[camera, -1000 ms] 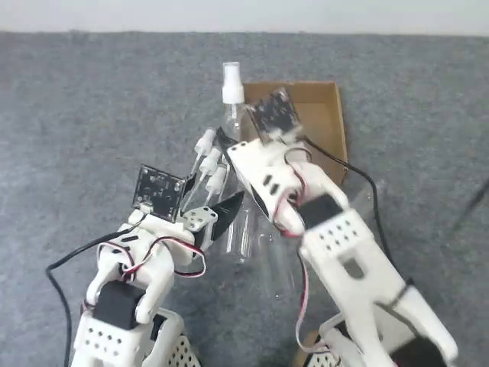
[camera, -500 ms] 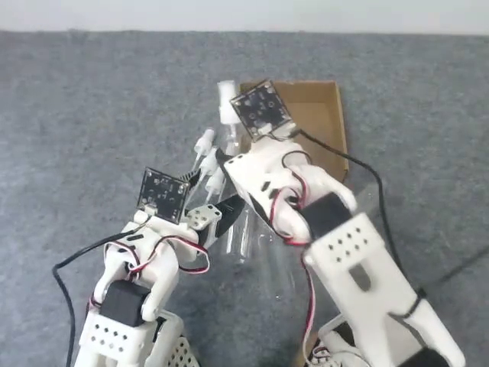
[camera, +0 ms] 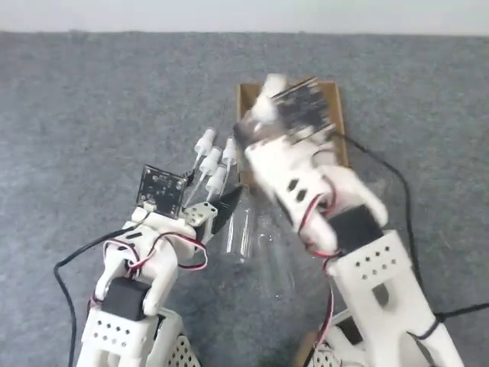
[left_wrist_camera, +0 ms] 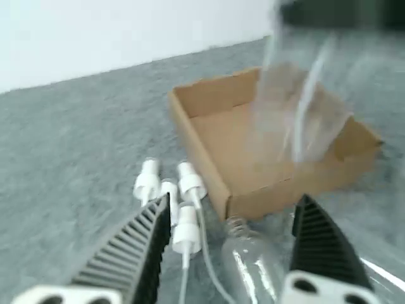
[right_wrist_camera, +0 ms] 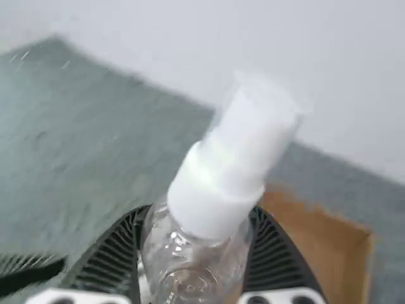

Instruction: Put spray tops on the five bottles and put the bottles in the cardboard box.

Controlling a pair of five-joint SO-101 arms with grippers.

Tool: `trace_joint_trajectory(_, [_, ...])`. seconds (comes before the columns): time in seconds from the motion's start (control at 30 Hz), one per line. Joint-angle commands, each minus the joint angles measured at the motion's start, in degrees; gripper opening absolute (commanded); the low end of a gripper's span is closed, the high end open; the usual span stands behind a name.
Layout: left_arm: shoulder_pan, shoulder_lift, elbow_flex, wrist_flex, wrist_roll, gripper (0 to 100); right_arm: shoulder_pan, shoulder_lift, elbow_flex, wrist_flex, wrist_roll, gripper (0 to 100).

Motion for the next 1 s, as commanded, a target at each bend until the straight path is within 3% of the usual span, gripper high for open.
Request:
trace_joint_trajectory(0.0, [-3.8, -1.1, -0.7, -1.8, -0.3, 21, 6.5, 7.3, -3.1, -12.5, 3.4, 0.6])
trace_joint_trajectory(0.3, [-9.2, -1.0, 0.7, -7.6, 0.1, 4, 7.6, 35.2, -15.8, -26.1, 4.3, 0.6])
trace_joint_trajectory(0.57, [-9.0, -1.0, 0.8, -7.6, -0.1, 4, 10.3, 52.3, -22.9, -34.7, 4.3, 0.6])
trace_joint_trajectory(0.97, [-8.8, -1.0, 0.8, -7.6, -0.1, 4, 10.5, 65.1, -26.5, -45.2, 4.2, 0.6])
